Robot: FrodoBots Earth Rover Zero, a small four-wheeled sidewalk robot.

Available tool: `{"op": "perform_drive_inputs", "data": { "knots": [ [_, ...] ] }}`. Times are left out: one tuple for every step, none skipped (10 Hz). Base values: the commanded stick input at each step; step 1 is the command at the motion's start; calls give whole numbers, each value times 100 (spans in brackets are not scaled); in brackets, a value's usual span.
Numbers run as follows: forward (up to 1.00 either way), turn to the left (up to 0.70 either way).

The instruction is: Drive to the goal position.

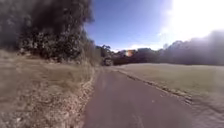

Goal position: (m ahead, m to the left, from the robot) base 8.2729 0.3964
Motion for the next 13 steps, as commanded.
{"op": "perform_drive_inputs", "data": {
  "knots": [
    [60, 0],
    [60, 0],
    [60, 0],
    [60, 0],
    [60, 0],
    [60, 0],
    [60, 0],
    [60, 0],
    [60, 0],
    [60, 0],
    [60, 0],
    [60, 0],
    [60, 0]
  ]
}}
